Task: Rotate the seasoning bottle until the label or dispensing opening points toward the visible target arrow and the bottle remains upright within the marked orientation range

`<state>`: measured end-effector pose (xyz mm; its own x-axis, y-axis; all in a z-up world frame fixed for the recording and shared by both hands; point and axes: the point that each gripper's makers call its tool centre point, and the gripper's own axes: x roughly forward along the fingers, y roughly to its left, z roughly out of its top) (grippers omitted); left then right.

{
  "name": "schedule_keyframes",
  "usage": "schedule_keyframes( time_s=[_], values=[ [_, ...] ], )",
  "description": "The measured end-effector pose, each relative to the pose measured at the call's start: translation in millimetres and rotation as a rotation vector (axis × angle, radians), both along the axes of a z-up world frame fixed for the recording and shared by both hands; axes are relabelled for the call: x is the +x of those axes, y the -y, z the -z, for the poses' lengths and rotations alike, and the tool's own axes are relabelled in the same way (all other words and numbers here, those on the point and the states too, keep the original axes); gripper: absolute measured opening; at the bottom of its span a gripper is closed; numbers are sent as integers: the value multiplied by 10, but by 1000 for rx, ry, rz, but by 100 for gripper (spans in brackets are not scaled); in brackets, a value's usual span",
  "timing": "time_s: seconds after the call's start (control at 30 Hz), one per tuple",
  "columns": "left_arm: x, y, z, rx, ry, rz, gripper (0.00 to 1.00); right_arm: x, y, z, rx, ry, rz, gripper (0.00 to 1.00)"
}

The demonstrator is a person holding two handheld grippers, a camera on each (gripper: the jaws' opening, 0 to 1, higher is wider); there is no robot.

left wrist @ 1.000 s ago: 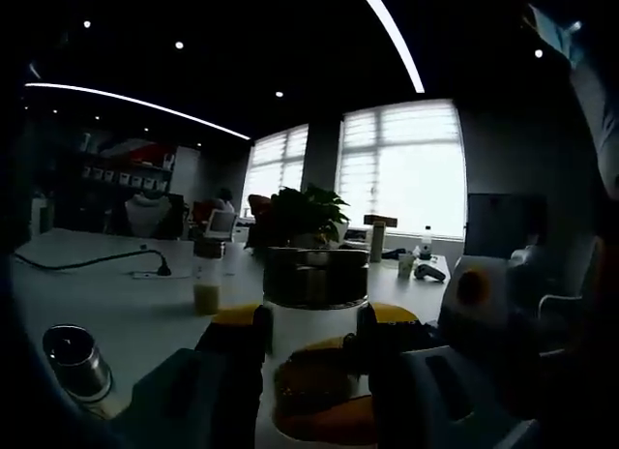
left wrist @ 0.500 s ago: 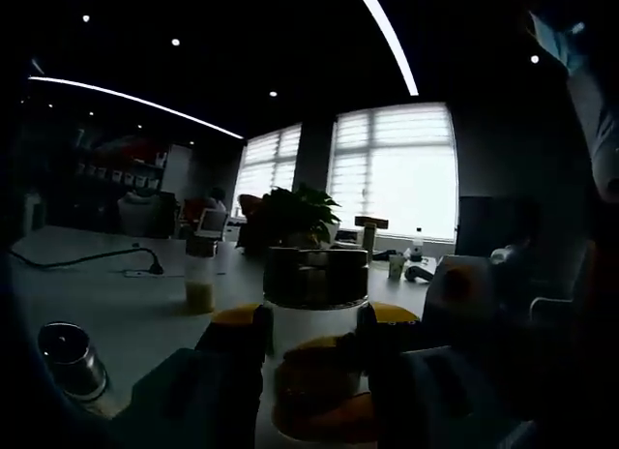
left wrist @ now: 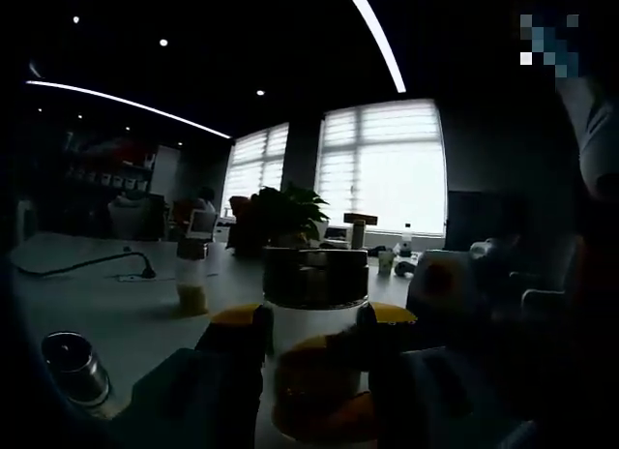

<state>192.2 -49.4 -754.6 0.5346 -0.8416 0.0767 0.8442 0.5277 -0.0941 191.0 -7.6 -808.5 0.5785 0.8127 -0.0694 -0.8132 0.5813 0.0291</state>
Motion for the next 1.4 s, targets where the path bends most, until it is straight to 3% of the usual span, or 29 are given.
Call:
schedule_keyframes(
  time_s=[0.53, 0.7, 0.83, 1.4],
  values=[
    [-176, 71, -10, 9, 17, 110, 42, -137, 7, 21, 20, -18, -116, 45],
    [-270, 102, -41, 4, 47, 169, 42, -209, -1, 4, 45, -23, -157, 47],
    [-278, 109, -9, 10, 39, 175, 42, -258, -25, 23, 40, -17, -167, 43],
    [-284, 89, 51, 5, 21, 195, 42, -289, -36, 76, 25, -23, -157, 42]
  ],
)
